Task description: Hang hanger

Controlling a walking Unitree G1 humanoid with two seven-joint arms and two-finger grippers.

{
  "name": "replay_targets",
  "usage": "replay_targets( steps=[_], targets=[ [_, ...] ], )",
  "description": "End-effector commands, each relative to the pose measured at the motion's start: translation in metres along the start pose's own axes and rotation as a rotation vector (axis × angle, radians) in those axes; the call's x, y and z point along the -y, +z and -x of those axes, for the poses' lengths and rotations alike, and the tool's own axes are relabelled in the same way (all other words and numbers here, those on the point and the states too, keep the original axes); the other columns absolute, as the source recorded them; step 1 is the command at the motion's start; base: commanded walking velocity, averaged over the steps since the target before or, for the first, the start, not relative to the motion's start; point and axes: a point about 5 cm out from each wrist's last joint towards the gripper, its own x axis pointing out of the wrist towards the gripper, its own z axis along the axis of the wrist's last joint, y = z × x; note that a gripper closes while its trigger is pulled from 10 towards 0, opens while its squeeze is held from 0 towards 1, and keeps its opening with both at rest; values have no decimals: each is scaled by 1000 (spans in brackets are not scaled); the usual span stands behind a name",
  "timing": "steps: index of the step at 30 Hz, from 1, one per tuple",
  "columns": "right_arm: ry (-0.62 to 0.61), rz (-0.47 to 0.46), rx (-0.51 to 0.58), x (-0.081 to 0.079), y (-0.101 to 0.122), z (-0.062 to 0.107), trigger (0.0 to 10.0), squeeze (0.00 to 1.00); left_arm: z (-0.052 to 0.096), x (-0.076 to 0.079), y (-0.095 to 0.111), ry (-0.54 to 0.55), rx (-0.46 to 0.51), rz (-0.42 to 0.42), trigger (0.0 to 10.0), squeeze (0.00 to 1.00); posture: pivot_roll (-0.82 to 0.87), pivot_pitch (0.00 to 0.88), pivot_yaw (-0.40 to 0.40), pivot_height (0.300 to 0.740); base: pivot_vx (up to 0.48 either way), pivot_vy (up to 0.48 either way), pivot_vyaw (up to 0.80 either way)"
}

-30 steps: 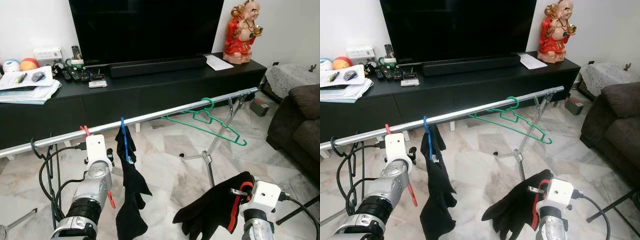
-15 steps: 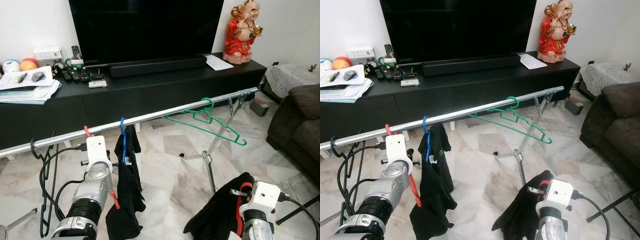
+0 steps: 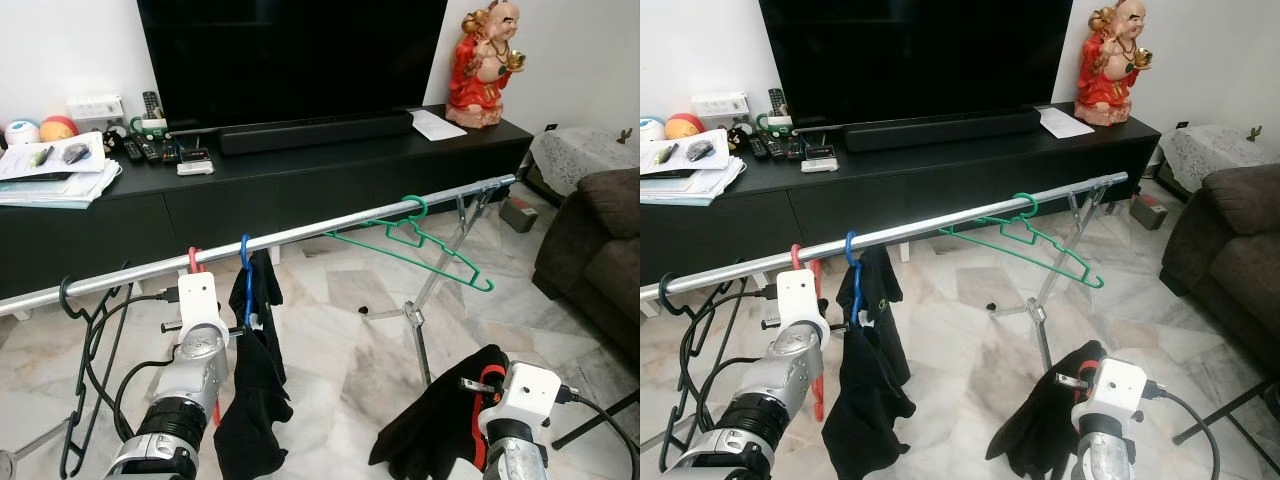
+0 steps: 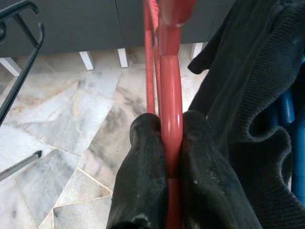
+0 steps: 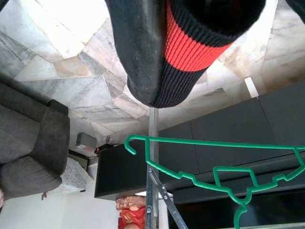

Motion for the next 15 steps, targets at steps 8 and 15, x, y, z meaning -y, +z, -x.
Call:
replay_targets(
  steps=[8, 15],
  targets=[
    [4, -4, 7, 0, 4, -4, 10000, 0, 1, -3, 11, -26, 85, -6, 0, 0, -53, 0, 0, 740, 0, 0, 0],
    [6, 1, 4, 2, 4, -4, 10000, 0, 10, -36, 5, -33, 195, -122, 0, 0, -43, 0, -3, 740, 0, 0, 0]
  ],
)
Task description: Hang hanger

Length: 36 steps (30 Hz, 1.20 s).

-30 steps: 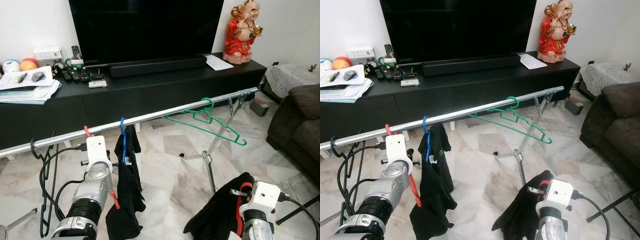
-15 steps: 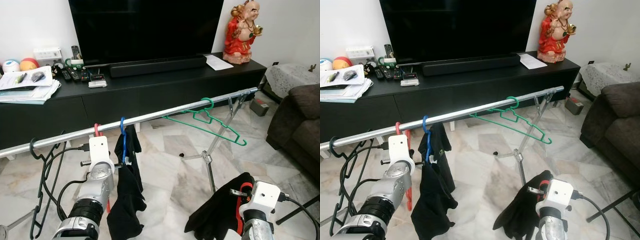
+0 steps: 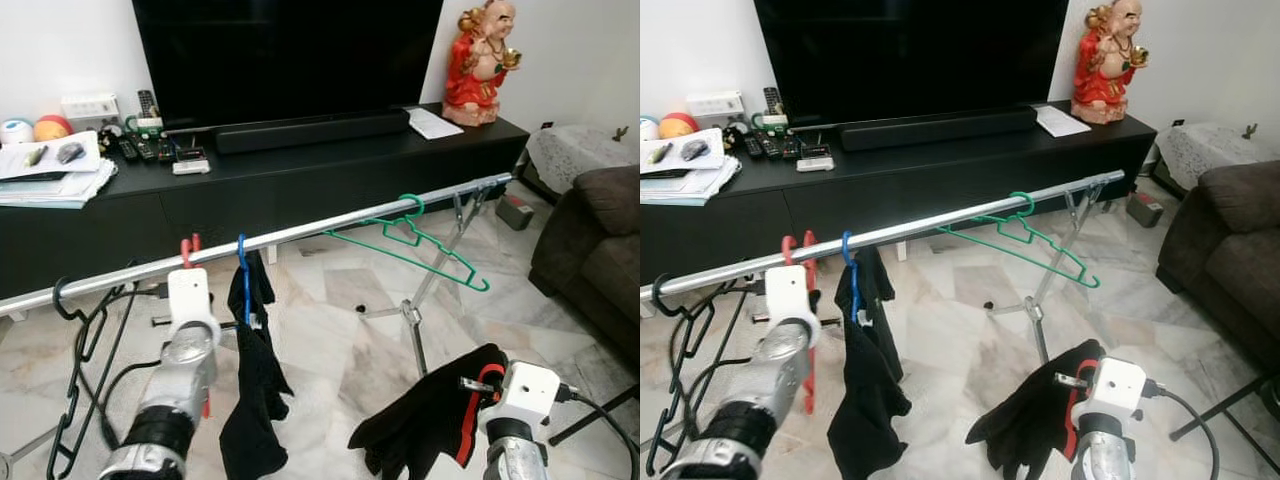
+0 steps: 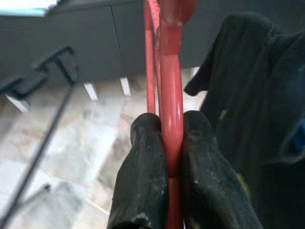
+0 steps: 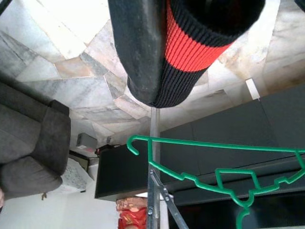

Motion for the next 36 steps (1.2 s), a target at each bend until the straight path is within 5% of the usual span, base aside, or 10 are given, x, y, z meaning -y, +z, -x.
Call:
replay_targets(
  steps=[1, 6, 7, 8, 9, 10, 17, 21, 36],
  targets=[
    [-2, -3, 5, 1, 3, -3, 10000, 0, 3, -5, 4, -8, 50, -38, 0, 0, -43, 0, -3, 740, 0, 0, 0],
    [-1, 2, 5, 3, 4, -4, 10000, 0, 15, -20, -1, -41, 113, -64, 0, 0, -37, 0, -7, 740, 0, 0, 0],
    [-1, 3, 6, 3, 4, -4, 10000, 0, 18, -23, -2, -56, 127, -76, 1176, 0, -36, 0, -6, 740, 0, 0, 0],
    [-1, 5, 6, 4, 4, -4, 10000, 0, 22, -25, -4, -74, 143, -106, 7843, 0, -34, 0, -7, 740, 0, 0, 0],
    [-1, 5, 6, 4, 4, -4, 10000, 0, 22, -25, -4, -74, 143, -106, 7843, 0, -34, 0, -7, 740, 0, 0, 0],
    [-2, 6, 8, 5, 5, -5, 10000, 0, 29, -26, -11, -127, 159, -163, 10000, 0, -33, 0, -7, 740, 0, 0, 0],
    [-3, 11, 9, 7, 6, -6, 10000, 0, 53, -35, -51, -229, 79, -212, 10000, 0, -32, 0, -7, 740, 0, 0, 0],
    [-3, 15, 9, 8, 6, -6, 10000, 0, 61, -43, -63, -193, 41, -204, 10000, 0, -24, 0, -12, 740, 0, 0, 0],
    [16, 22, 18, 4, 11, -11, 10000, 0, 74, -41, -69, -255, 33, -162, 10000, 0, -25, 0, 0, 740, -135, 0, 0]
  ],
)
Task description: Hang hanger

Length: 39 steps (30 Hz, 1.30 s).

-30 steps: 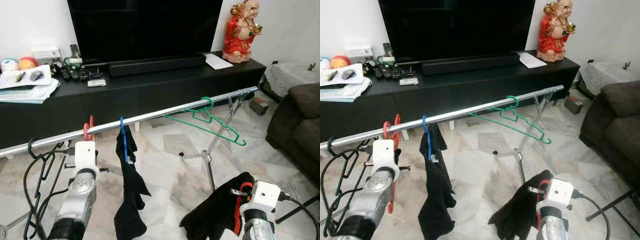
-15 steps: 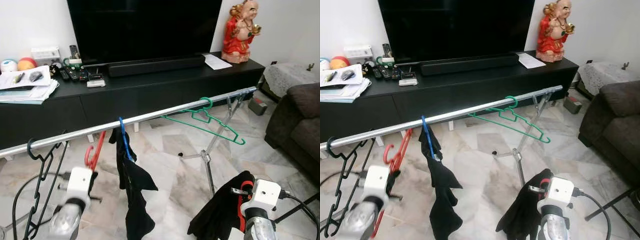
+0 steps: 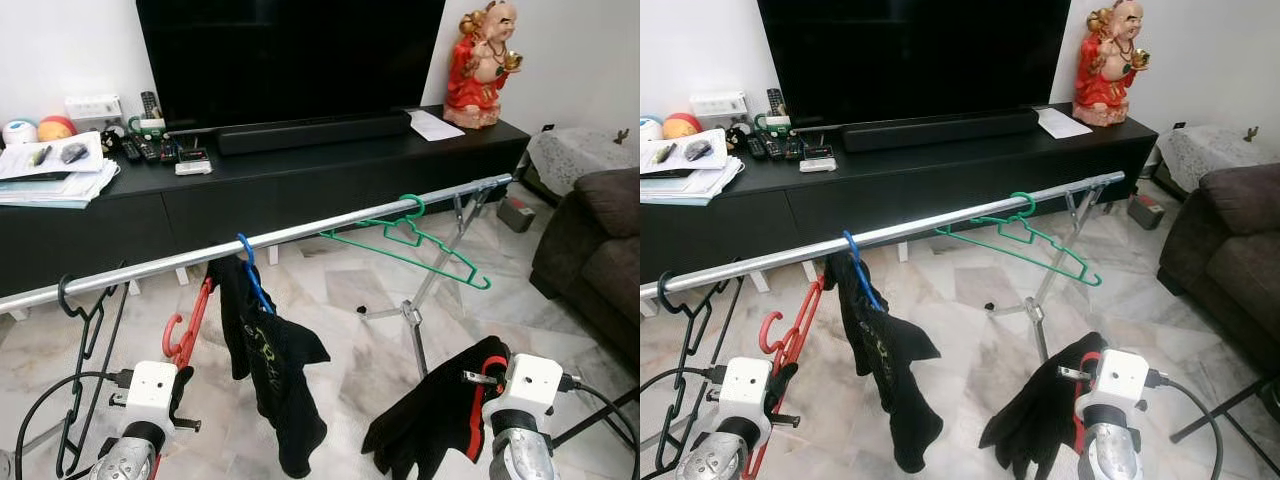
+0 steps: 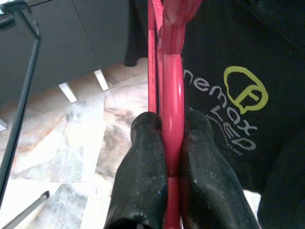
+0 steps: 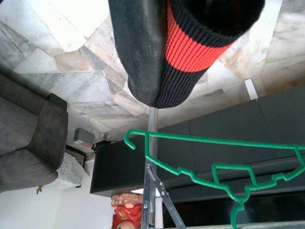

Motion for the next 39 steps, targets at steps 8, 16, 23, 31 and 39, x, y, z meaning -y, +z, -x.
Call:
replay_targets(
  steps=[8, 16, 23, 31, 39],
  targets=[
    [1, -2, 9, -1, 4, -3, 10000, 0, 2, 1, 1, -23, 3, -6, 10000, 0, -25, 0, 8, 740, -291, 0, 0],
    [4, -7, 23, -4, 10, -7, 10000, 0, 0, 0, 4, -18, 6, -13, 10000, 0, -13, 0, 8, 740, -303, 0, 0],
    [24, 2, 39, -9, 16, -10, 10000, 0, -1, -2, 6, -7, 11, -12, 10000, 0, -5, 0, 8, 740, -309, 0, 0],
    [42, 19, 46, -12, 18, -11, 10000, 0, -1, -3, 8, -2, 14, -10, 10000, 0, -2, 0, 6, 740, -309, 0, 655],
    [32, 6, 35, -10, 19, -13, 10000, 0, -2, -2, 9, -4, 16, -6, 10000, 0, -1, 0, 5, 740, -310, 0, 200]
  ],
)
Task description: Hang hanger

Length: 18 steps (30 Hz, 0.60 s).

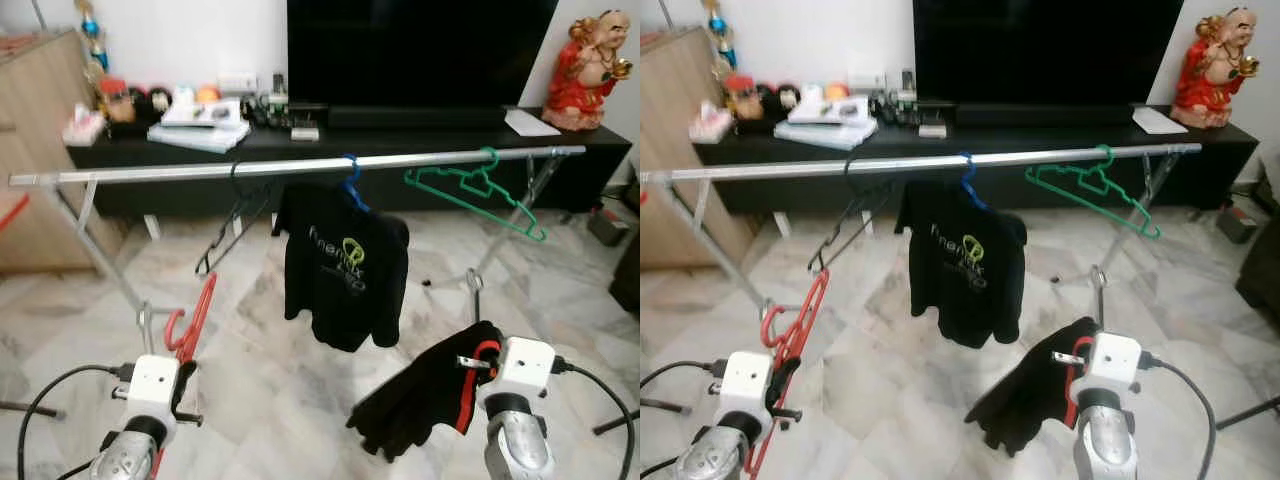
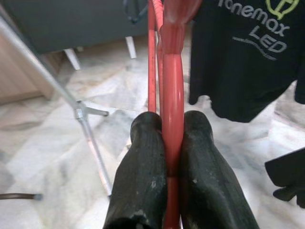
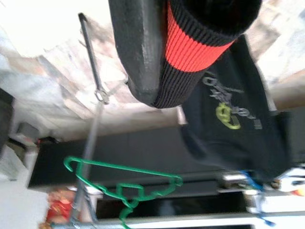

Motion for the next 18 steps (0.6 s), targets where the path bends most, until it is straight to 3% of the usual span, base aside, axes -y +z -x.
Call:
replay_targets(
  steps=[1, 18],
  targets=[
    [-5, 3, 37, 2, 11, -5, 10000, 0, -1, 2, 4, 0, 11, 4, 10000, 0, 1, 0, 5, 740, -311, 0, 0],
    [39, 20, 48, -11, 21, -12, 10000, 0, -3, 2, 7, 1, 18, 7, 10000, 0, 10, 0, 2, 740, -310, 0, 0]
  ],
)
